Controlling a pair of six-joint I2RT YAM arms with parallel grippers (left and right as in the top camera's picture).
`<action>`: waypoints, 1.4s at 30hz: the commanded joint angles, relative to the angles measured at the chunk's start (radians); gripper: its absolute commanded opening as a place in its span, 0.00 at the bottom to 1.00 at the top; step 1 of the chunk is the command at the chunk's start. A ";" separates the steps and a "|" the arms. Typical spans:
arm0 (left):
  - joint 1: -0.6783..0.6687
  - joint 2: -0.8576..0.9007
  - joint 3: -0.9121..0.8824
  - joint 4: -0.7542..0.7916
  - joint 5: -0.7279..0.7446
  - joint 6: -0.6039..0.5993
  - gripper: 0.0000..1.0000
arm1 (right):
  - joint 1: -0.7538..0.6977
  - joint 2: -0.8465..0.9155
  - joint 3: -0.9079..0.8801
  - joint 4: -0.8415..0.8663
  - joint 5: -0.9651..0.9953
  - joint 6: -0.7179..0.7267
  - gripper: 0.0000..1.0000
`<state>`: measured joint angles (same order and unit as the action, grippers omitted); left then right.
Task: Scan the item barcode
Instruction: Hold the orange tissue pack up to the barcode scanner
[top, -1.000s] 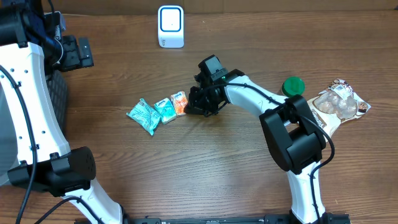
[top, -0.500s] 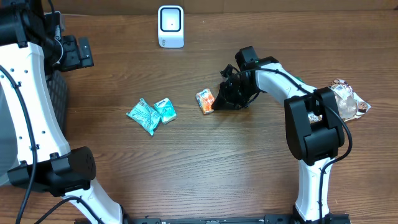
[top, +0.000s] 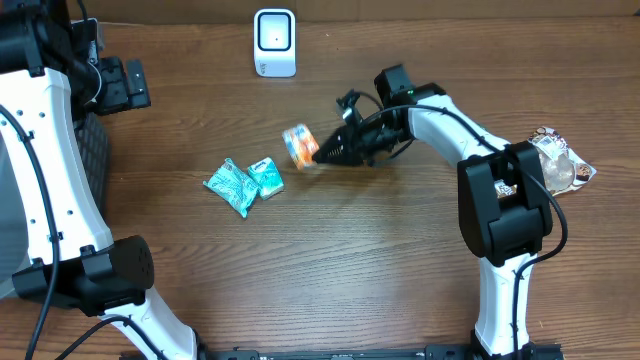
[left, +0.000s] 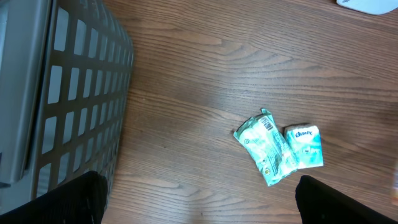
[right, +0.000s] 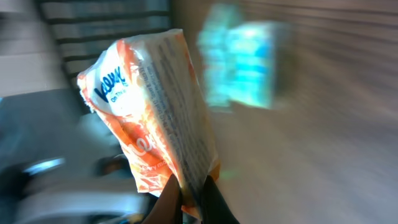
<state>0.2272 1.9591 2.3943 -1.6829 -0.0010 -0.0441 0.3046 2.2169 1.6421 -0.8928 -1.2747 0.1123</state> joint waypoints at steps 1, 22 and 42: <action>0.002 -0.003 0.002 0.000 0.001 0.019 1.00 | -0.019 -0.048 0.078 -0.001 -0.295 0.092 0.04; 0.002 -0.003 0.002 0.000 0.001 0.019 0.99 | -0.020 -0.357 0.193 0.017 -0.295 0.386 0.04; 0.002 -0.003 0.002 0.000 0.001 0.019 1.00 | 0.054 -0.374 0.193 0.060 0.471 0.283 0.04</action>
<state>0.2272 1.9591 2.3943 -1.6829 -0.0006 -0.0441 0.3424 1.8477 1.8141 -0.8459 -1.0264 0.4549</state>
